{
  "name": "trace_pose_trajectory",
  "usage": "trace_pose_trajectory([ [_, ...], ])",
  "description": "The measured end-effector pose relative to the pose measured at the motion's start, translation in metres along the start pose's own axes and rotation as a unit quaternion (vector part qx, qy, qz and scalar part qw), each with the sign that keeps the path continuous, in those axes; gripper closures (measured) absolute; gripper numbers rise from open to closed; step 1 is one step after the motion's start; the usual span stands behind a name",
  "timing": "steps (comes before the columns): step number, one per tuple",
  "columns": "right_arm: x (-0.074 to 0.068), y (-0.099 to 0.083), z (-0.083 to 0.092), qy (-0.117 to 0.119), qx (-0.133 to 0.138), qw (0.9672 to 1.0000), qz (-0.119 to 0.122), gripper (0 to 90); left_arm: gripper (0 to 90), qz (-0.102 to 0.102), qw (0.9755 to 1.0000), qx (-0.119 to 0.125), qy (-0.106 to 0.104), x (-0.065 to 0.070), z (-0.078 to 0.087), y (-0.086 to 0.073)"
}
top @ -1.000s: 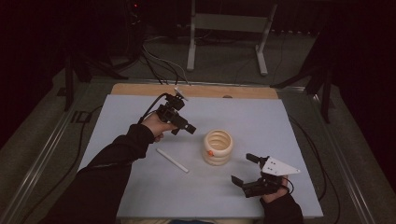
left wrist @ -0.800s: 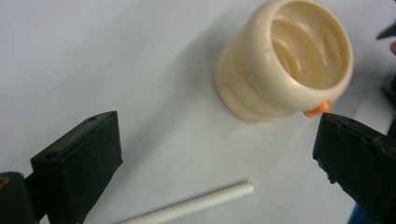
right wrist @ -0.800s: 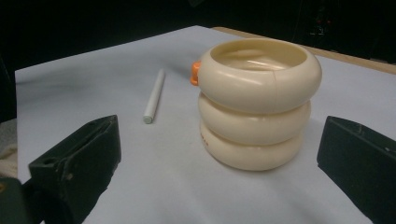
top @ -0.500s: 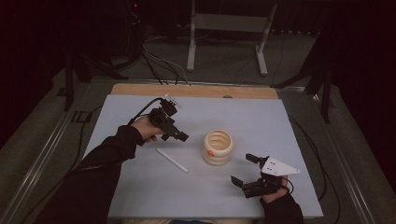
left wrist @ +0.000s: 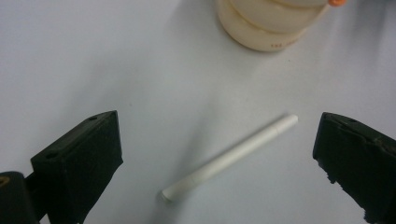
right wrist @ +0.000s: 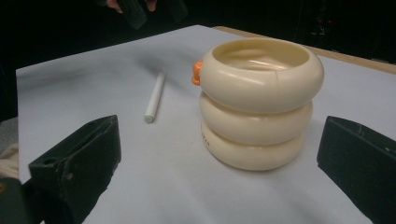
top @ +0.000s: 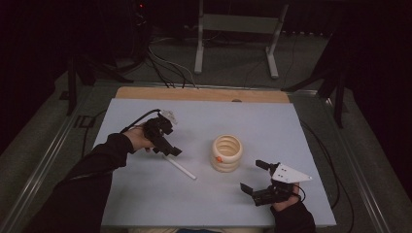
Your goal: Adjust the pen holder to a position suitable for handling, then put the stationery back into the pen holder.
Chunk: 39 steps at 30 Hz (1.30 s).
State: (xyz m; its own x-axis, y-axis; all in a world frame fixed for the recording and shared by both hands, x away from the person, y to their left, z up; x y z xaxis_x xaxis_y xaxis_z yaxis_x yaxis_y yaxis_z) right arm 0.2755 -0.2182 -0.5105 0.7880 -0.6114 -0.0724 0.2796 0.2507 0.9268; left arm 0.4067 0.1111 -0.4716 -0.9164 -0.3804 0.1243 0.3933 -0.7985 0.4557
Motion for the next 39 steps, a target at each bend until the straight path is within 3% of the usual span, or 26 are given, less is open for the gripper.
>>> trace_pose_trajectory([
  [3,0.0,0.0,0.0,0.001,-0.001,1.0,0.001,0.0,2.3,-0.013,0.9998,-0.014,-0.004,-0.002,-0.003,-0.007],
  [5,0.0,0.0,0.0,0.002,-0.001,1.0,0.0,0.0,4.8,-0.05,0.9986,-0.008,-0.014,0.001,-0.005,-0.012],
  [7,0.0,0.0,0.0,0.002,-0.001,1.0,-0.001,0.0,4.9,-0.059,0.9977,-0.011,-0.031,0.004,-0.009,-0.016],
  [9,0.0,0.0,0.0,0.002,0.0,1.0,-0.001,0.0,9.4,-0.088,0.9956,-0.029,-0.01,0.004,-0.013,-0.019],
  [11,0.0,0.0,0.0,0.002,0.0,1.0,-0.001,0.0,15.4,-0.11,0.9929,-0.044,-0.008,0.006,-0.017,-0.023],
  [12,0.0,0.0,0.0,0.002,-0.001,1.0,0.0,0.0,15.4,-0.11,0.9929,-0.044,-0.008,0.006,-0.017,-0.023],
  [13,0.0,0.0,0.0,0.002,-0.001,1.0,0.0,0.0,15.5,-0.132,0.9894,-0.059,-0.009,0.009,-0.022,-0.026],
  [14,0.0,0.0,-0.001,0.003,-0.001,1.0,0.0,0.0,15.5,-0.145,0.9867,-0.072,0.002,0.009,-0.024,-0.028],
  [16,0.0,0.0,-0.001,0.002,-0.001,1.0,0.0,0.0,17.0,-0.161,0.9835,-0.083,0.001,0.011,-0.029,-0.032],
  [17,0.0,0.0,-0.001,0.003,-0.001,1.0,0.0,0.0,17.3,-0.17,0.9814,-0.089,0.011,0.011,-0.031,-0.033],
  [18,0.0,0.0,-0.001,0.003,-0.001,1.0,0.0,0.0,20.7,-0.17,0.9814,-0.089,0.011,0.011,-0.031,-0.033],
  [20,0.0,0.0,-0.001,0.003,-0.001,1.0,0.0,0.0,23.9,-0.202,0.9729,-0.111,0.023,0.011,-0.034,-0.035],
  [24,0.0,0.0,0.0,0.003,-0.001,1.0,0.0,0.0,32.9,-0.239,0.9629,-0.118,0.039,0.01,-0.04,-0.037],
  [25,0.0,0.0,0.0,0.003,0.0,1.0,0.0,0.0,33.8,-0.252,0.9577,-0.129,0.05,0.009,-0.041,-0.038],
  [30,0.0,-0.001,0.0,0.003,-0.001,1.0,0.0,0.0,42.7,-0.304,0.9387,-0.142,0.082,0.006,-0.049,-0.038],
  [31,0.0,-0.001,0.0,0.003,-0.001,1.0,0.0,0.0,44.0,-0.304,0.9387,-0.142,0.082,0.006,-0.049,-0.038],
  [32,0.0,-0.001,0.0,0.003,-0.001,1.0,0.0,0.0,46.7,-0.309,0.9363,-0.146,0.083,0.006,-0.05,-0.038],
  [33,0.0,-0.001,0.0,0.003,-0.001,1.0,0.0,0.0,46.8,-0.318,0.9328,-0.148,0.083,0.005,-0.051,-0.039],
  [34,0.0,-0.001,0.0,0.003,-0.001,1.0,-0.001,0.0,49.0,-0.328,0.9276,-0.155,0.091,0.005,-0.053,-0.039],
  [37,0.0,-0.001,0.0,0.003,0.0,1.0,-0.002,0.0,51.3,-0.344,0.9215,-0.158,0.086,0.005,-0.054,-0.037],
  [38,0.0,-0.001,0.0,0.003,0.0,1.0,-0.002,0.0,54.4,-0.353,0.9172,-0.162,0.087,0.005,-0.055,-0.036],
  [39,0.0,-0.001,0.0,0.004,-0.001,1.0,-0.002,0.0,55.0,-0.358,0.9153,-0.165,0.083,0.006,-0.056,-0.036],
])
Point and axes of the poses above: each handheld gripper's, and its own axes: z roughly backward along the jaws, y roughly out of its top, x roughly to its right, the point moved 5 cm from there along -z, roughly forward along the jaws, and after that the axes turned 3 degrees about -x, right-handed, at the moved point
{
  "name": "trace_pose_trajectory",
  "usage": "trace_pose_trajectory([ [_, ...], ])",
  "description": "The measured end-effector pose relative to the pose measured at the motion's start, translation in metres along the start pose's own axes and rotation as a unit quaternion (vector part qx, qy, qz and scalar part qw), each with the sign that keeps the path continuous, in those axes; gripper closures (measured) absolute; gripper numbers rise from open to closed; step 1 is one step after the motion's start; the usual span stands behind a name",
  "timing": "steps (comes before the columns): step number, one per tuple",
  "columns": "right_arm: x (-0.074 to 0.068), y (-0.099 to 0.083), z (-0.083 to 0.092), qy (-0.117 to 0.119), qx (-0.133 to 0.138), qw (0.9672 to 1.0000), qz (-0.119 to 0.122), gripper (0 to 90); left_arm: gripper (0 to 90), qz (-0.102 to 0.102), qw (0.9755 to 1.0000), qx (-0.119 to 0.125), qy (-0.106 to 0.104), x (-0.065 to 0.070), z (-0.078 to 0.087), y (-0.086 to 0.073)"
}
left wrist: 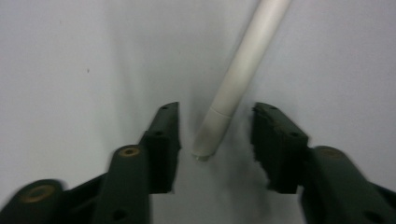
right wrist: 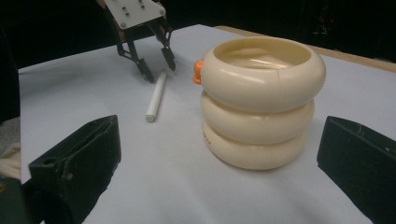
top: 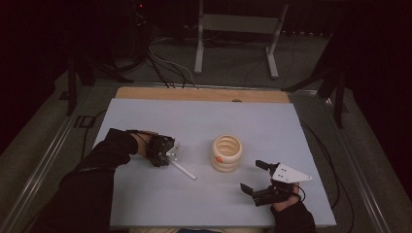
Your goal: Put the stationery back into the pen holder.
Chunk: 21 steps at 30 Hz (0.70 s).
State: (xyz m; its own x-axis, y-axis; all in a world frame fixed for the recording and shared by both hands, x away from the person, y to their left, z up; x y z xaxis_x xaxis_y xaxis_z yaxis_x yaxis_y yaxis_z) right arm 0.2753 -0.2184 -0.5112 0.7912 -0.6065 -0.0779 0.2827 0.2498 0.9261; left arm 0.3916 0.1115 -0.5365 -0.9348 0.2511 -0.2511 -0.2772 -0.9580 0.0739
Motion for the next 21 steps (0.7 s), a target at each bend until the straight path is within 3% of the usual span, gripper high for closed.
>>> trace_pose_trajectory([
  [5,-0.0003,0.0,-0.0007,0.001,-0.001,1.0,0.001,0.0,63.5,-0.026,0.9995,-0.011,-0.011,-0.0027,-0.0004,0.003],
  [8,-0.0004,-0.0001,-0.0007,0.001,-0.001,1.0,0.001,0.0,67.5,-0.025,0.9994,-0.015,-0.021,-0.004,-0.0013,0.0051],
  [13,0.0001,-0.0001,-0.0003,0.0,-0.001,1.0,0.0,0.0,78.4,-0.016,0.9988,-0.021,-0.041,-0.0043,-0.002,0.0065],
  [21,0.0005,0.0001,0.0005,-0.001,0.0,1.0,0.0,0.0,79.8,0.015,0.9986,0.003,-0.05,-0.0069,0.0047,0.0046],
])
Point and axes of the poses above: each handheld gripper's, and its own axes: z roughly backward along the jaws, y roughly out of its top, x roughly to its right, the point moved 5 cm from there along -z, roughly forward along the jaws, and after that the axes turned 3 degrees about -x, right-handed, at the moved point
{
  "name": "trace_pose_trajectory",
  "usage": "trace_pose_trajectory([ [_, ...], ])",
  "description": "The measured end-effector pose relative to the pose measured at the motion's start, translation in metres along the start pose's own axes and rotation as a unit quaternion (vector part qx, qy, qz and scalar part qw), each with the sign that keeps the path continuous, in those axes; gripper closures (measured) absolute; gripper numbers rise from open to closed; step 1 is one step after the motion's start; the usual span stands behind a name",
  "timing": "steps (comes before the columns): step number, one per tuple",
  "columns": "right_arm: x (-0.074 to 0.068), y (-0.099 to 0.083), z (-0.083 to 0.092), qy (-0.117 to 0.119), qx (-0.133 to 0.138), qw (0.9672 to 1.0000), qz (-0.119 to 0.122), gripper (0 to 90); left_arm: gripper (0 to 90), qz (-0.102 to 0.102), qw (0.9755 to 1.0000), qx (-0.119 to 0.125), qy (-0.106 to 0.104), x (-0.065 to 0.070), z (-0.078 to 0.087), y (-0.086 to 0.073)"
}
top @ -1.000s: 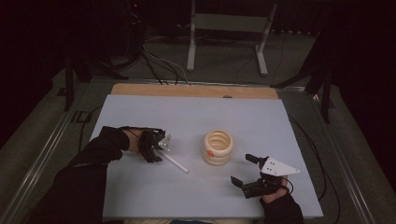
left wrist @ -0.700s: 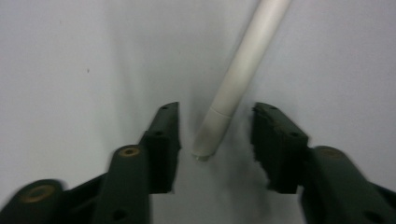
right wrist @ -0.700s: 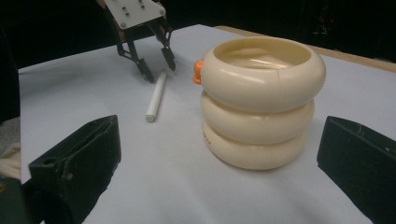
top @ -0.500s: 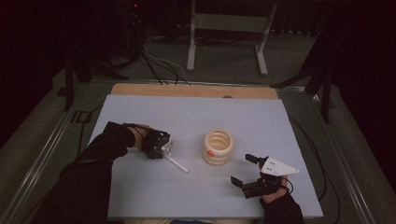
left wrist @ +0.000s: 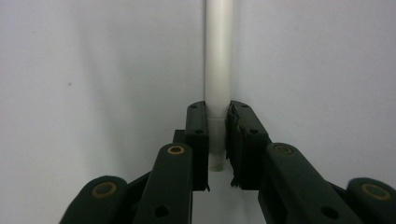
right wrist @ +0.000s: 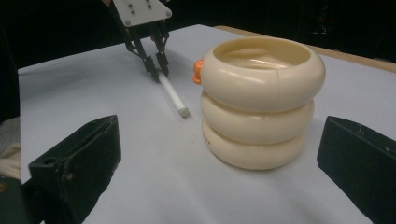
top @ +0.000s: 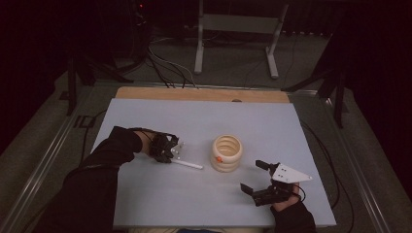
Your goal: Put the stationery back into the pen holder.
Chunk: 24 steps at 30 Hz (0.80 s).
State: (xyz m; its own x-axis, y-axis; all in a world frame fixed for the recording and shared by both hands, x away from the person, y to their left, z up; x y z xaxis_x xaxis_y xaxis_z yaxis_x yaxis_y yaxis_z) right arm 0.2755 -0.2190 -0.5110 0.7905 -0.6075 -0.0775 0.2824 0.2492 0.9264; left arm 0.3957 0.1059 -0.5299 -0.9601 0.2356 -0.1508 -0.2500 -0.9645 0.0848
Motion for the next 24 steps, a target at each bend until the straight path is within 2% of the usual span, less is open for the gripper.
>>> trace_pose_trajectory([
  [3,0.0,0.0,0.0,0.0,0.001,1.0,0.001,0.0,79.8,0.007,0.9999,0.012,-0.001,-0.001,0.006,-0.003],
  [4,0.0,0.0,0.0,-0.001,0.001,1.0,0.001,0.0,79.8,0.012,0.9998,0.016,-0.009,-0.001,0.008,-0.004],
  [5,0.0,0.0,0.0,0.0,0.001,1.0,0.001,0.0,79.9,0.009,0.9996,0.023,-0.011,0.0,0.009,-0.005],
  [9,0.0,0.001,0.0,0.0,0.002,1.0,0.0,0.0,79.8,0.028,0.9984,0.045,-0.02,0.003,0.014,-0.008],
  [11,0.0,0.001,0.0,-0.001,0.002,1.0,0.0,0.0,79.8,0.043,0.9969,0.058,-0.031,0.005,0.016,-0.01],
  [12,0.0,0.001,0.0,-0.001,0.003,1.0,-0.001,0.0,79.8,0.046,0.9964,0.064,-0.031,0.006,0.017,-0.011],
  [15,-0.001,0.001,0.0,-0.001,0.002,1.0,0.0,0.0,79.8,0.067,0.993,0.09,-0.037,0.009,0.022,-0.014],
  [17,0.0,0.001,0.0,-0.003,0.001,1.0,0.001,0.0,79.8,0.084,0.9898,0.106,-0.045,0.01,0.025,-0.014],
  [18,0.0,0.001,0.0,-0.002,0.002,1.0,-0.001,0.0,79.9,0.096,0.9866,0.122,-0.052,0.012,0.027,-0.014],
  [21,0.0,0.002,-0.001,-0.003,0.005,1.0,-0.006,0.0,79.8,0.122,0.9798,0.144,-0.068,0.016,0.029,-0.014],
  [22,-0.001,0.003,0.0,-0.003,0.007,0.9999,-0.01,0.0,79.8,0.126,0.9782,0.149,-0.071,0.016,0.029,-0.014],
  [23,-0.001,0.003,0.0,-0.002,0.007,0.9999,-0.01,0.0,79.8,0.135,0.974,0.164,-0.079,0.018,0.03,-0.014],
  [24,-0.001,0.004,0.0,-0.001,0.009,0.9999,-0.011,0.0,79.8,0.15,0.9707,0.167,-0.085,0.019,0.029,-0.015],
])
Point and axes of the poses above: each handheld gripper's, and its own axes: z roughly backward along the jaws, y roughly out of its top, x roughly to its right, the point moved 5 cm from there along -z, roughly forward along the jaws, and after that the axes turned 3 degrees about -x, right-handed, at the moved point
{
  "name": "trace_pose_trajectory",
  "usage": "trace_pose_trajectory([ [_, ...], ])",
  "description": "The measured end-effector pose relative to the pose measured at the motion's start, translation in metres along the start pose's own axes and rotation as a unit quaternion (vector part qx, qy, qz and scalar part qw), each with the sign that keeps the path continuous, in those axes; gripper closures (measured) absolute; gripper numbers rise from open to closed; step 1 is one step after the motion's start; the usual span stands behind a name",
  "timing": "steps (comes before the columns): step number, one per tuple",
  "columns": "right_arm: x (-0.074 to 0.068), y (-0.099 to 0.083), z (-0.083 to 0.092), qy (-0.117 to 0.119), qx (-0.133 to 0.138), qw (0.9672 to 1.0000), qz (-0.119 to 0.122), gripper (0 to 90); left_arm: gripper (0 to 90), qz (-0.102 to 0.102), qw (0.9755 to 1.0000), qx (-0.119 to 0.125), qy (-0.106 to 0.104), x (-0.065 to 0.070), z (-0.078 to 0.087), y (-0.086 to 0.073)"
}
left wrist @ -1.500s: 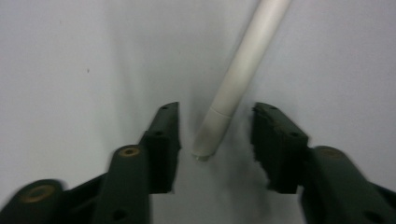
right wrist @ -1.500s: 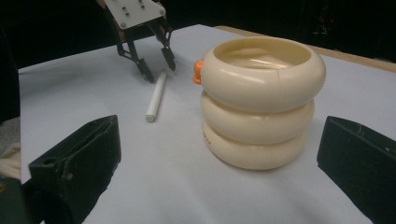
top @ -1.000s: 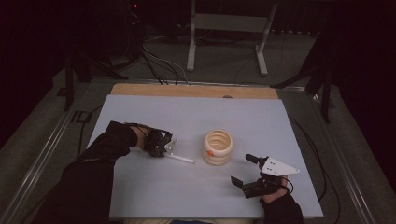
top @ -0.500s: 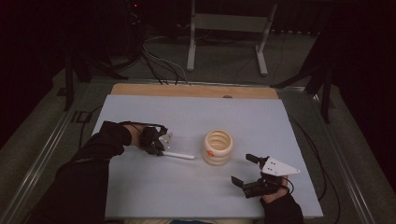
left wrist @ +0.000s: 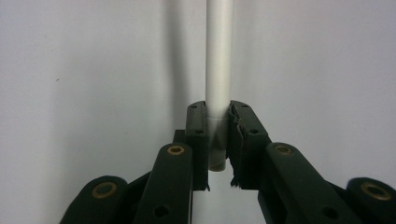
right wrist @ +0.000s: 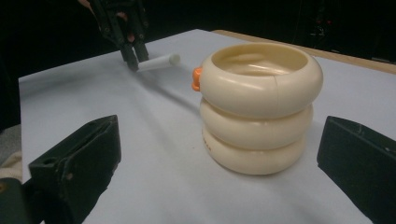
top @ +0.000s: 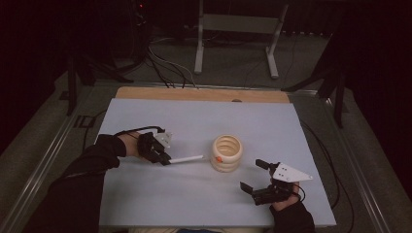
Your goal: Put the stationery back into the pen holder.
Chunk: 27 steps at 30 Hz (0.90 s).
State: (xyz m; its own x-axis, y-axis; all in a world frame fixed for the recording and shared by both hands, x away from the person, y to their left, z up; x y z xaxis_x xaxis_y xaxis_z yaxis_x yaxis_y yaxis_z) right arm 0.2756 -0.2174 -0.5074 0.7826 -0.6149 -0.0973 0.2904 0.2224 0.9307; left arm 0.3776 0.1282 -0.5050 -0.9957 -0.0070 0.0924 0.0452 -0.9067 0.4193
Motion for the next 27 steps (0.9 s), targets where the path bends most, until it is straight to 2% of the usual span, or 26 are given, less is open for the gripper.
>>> trace_pose_trajectory([
  [1,0.0,0.0,0.0,0.001,0.001,1.0,-0.002,0.0,79.8,0.006,0.9999,0.007,-0.004,0.001,0.0,-0.001],
  [2,0.0,0.001,0.0,0.002,0.002,1.0,-0.003,0.0,79.9,0.002,0.9999,0.013,-0.002,0.002,-0.001,-0.002],
  [4,-0.001,0.001,0.0,0.005,0.005,1.0,-0.007,0.0,79.9,0.024,0.9991,0.033,-0.012,0.004,-0.002,-0.003],
  [6,-0.001,0.002,0.0,0.004,0.005,0.9999,-0.008,0.0,79.8,0.05,0.9977,0.043,-0.016,0.005,-0.003,-0.005],
  [7,-0.001,0.002,0.0,0.005,0.005,0.9999,-0.01,0.0,79.8,0.054,0.9972,0.05,-0.016,0.005,-0.004,-0.006],
  [9,-0.002,0.002,-0.001,0.005,0.003,0.9999,-0.012,0.0,79.8,0.081,0.9947,0.059,-0.022,0.005,-0.006,-0.008],
  [11,-0.003,0.003,-0.002,0.005,0.002,0.9999,-0.013,0.0,79.8,0.104,0.9913,0.077,-0.023,0.006,-0.008,-0.009],
  [12,-0.003,0.003,-0.002,0.006,0.002,0.9999,-0.014,0.0,79.8,0.107,0.9901,0.086,-0.026,0.007,-0.009,-0.01],
  [18,-0.004,0.005,-0.002,0.011,0.004,0.9995,-0.029,0.0,79.8,0.134,0.9776,0.157,-0.043,0.018,-0.013,-0.01],
  [22,-0.001,0.007,-0.002,0.015,0.005,0.9979,-0.063,0.0,79.8,0.155,0.9697,0.181,-0.053,0.023,-0.013,-0.007],
  [23,-0.001,0.008,-0.002,0.015,0.008,0.9974,-0.071,0.0,79.8,0.162,0.9676,0.187,-0.05,0.024,-0.014,-0.006],
  [24,-0.001,0.008,-0.002,0.014,0.005,0.997,-0.076,0.0,79.8,0.175,0.9653,0.187,-0.051,0.025,-0.015,-0.005],
  [27,-0.004,0.01,-0.004,0.017,-0.002,0.9968,-0.078,0.0,79.8,0.186,0.9608,0.2,-0.049,0.029,-0.017,-0.002],
])
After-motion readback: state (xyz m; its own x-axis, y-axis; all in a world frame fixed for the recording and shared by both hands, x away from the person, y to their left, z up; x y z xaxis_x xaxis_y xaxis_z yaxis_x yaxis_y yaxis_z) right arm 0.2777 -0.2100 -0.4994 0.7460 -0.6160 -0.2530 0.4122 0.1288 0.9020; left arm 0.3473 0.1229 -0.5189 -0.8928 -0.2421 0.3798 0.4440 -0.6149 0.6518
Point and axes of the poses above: each handheld gripper's, and its own axes: z roughly backward along the jaws, y roughly out of its top, x roughly to its right, the point moved 5 cm from there along -z, roughly forward along the jaws, and after that the axes turned 3 degrees about -x, right-handed, at the moved point
